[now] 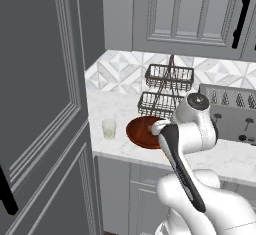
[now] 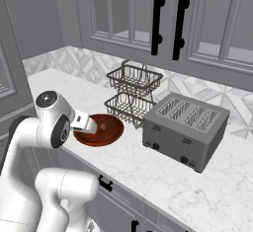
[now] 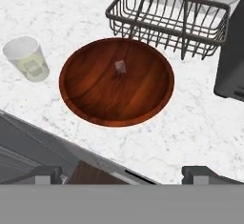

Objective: Grab a lemon wedge from the fridge and one ice cube from the ice bowl, and put them in the glass of lemonade.

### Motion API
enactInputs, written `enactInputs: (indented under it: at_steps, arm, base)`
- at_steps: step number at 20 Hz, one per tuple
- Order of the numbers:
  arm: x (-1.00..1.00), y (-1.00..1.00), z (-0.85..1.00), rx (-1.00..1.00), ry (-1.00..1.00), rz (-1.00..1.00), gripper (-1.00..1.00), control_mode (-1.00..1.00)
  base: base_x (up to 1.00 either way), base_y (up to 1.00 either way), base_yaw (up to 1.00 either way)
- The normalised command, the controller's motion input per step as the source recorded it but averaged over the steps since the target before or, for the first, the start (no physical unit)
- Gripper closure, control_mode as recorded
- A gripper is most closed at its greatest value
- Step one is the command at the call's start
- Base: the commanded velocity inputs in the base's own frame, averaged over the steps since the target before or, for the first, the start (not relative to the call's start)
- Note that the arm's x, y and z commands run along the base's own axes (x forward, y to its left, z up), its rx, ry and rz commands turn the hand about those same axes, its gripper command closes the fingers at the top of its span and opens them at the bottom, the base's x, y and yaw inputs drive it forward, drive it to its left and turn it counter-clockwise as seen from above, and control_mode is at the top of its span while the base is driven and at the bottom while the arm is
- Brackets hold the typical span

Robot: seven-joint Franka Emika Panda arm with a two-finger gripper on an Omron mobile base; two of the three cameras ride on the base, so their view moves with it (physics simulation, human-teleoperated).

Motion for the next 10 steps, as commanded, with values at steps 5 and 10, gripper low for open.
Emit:
enactInputs:
  at_steps: [5, 10]
  arm:
    - [-0.02, -0.52, 0.45, 0.13, -0.02, 0.27, -1.00, -1.00]
    - [-0.25, 0.11, 0.49, 0.01, -0.03, 0.04, -1.00, -1.00]
  base:
    - [0.00, 0.00, 0.00]
    - [0.00, 0.00, 0.00]
